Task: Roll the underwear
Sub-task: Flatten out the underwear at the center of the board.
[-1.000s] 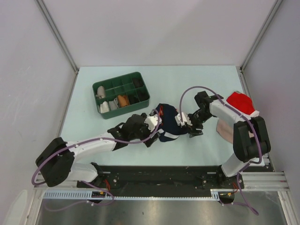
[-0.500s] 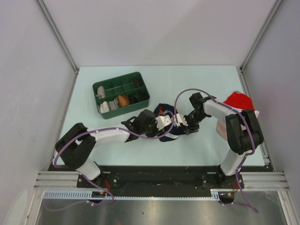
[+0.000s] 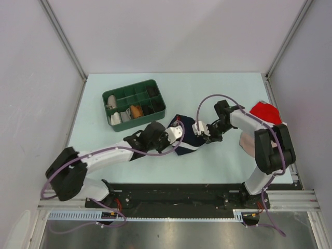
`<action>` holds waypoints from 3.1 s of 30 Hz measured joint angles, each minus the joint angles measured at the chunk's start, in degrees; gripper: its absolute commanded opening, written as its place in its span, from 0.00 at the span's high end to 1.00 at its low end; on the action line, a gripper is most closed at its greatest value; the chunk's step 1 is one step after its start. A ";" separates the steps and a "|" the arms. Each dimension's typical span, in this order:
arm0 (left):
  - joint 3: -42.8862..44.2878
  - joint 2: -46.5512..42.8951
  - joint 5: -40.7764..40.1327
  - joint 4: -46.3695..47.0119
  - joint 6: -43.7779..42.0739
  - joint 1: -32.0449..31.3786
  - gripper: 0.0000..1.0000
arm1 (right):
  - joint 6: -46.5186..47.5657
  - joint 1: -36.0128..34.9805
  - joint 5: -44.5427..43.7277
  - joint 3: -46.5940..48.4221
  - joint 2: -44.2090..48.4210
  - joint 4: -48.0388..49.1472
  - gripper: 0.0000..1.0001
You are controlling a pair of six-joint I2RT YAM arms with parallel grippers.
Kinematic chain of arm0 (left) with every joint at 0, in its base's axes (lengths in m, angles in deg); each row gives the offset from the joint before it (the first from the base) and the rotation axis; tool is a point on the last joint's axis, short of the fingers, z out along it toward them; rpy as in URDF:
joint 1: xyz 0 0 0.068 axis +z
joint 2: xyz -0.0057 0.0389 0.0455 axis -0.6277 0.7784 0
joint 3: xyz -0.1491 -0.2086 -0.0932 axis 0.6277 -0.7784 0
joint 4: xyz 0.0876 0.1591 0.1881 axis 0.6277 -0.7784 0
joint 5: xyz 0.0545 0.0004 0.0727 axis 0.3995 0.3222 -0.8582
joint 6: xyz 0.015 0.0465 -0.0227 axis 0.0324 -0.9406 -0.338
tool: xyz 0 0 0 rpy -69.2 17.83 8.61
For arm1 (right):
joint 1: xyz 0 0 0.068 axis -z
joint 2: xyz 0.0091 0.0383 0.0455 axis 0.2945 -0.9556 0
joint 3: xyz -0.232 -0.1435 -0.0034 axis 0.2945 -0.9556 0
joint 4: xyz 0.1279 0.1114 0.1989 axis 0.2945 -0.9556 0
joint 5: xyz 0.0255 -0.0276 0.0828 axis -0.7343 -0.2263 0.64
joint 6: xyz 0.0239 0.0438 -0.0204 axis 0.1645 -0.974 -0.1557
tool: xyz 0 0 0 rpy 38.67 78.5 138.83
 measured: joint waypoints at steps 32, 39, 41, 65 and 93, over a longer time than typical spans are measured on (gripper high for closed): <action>8.02 -34.80 3.63 -19.80 38.12 0.09 1.00 | -37.99 0.50 1.40 11.72 41.92 -7.08 1.00; 6.56 -33.57 14.03 -15.96 45.51 2.73 1.00 | -44.04 0.48 0.85 14.53 35.60 -7.65 1.00; 1.68 -30.32 15.74 -9.62 47.60 7.13 1.00 | -46.95 1.51 -0.50 13.86 27.43 -5.05 0.96; 0.02 -14.08 11.21 5.79 42.18 20.76 0.25 | -1.77 -4.07 7.17 12.28 2.14 -16.02 0.40; -1.77 -10.25 11.96 -1.68 36.13 21.55 0.19 | -3.28 -7.37 -8.57 8.00 -0.92 -13.14 1.00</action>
